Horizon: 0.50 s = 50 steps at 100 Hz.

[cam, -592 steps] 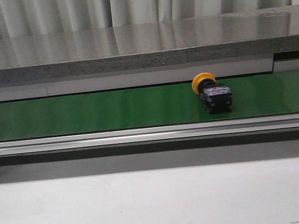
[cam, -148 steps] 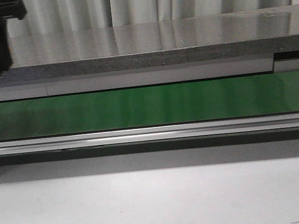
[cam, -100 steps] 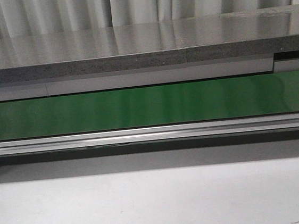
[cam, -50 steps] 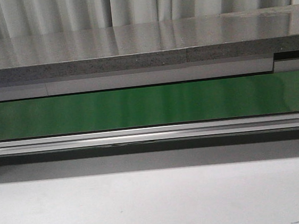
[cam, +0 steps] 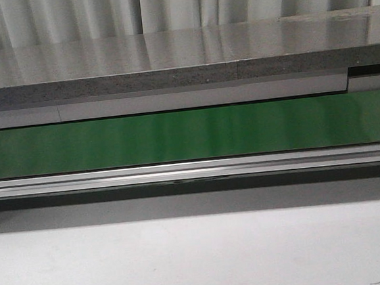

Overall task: Move button from right to left
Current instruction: 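Lower the button into the blue tray and open the left gripper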

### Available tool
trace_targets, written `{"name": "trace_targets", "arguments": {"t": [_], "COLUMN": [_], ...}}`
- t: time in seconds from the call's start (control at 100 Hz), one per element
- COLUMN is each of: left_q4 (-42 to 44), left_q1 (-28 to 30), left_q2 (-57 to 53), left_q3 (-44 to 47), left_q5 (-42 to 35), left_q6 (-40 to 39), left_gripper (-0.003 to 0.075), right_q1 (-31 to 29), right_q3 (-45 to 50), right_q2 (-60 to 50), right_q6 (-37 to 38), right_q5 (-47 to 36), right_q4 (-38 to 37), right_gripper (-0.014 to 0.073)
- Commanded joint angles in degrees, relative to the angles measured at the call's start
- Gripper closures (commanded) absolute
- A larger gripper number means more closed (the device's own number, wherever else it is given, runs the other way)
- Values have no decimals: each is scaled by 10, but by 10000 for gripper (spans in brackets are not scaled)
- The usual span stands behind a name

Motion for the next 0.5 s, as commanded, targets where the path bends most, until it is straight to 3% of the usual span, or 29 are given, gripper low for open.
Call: {"name": "trace_targets", "arguments": {"t": [0.0, 0.22, 0.49], "left_q4": [0, 0, 13], "left_q1": [2, 2, 2], "left_q2": [-27, -27, -31], "left_q3": [-13, -15, -16], "left_q5": [-13, -10, -9], "left_q6": [0, 0, 0], "left_gripper": [546, 304, 300], "right_q1": [0, 0, 0], "right_q3": [-14, -14, -14], "right_q2": [-8, -8, -8], "right_q6": [-5, -5, -5], "right_q5": [-48, -48, -48], "right_q4": [-5, -5, -5], "right_gripper": [654, 654, 654]}}
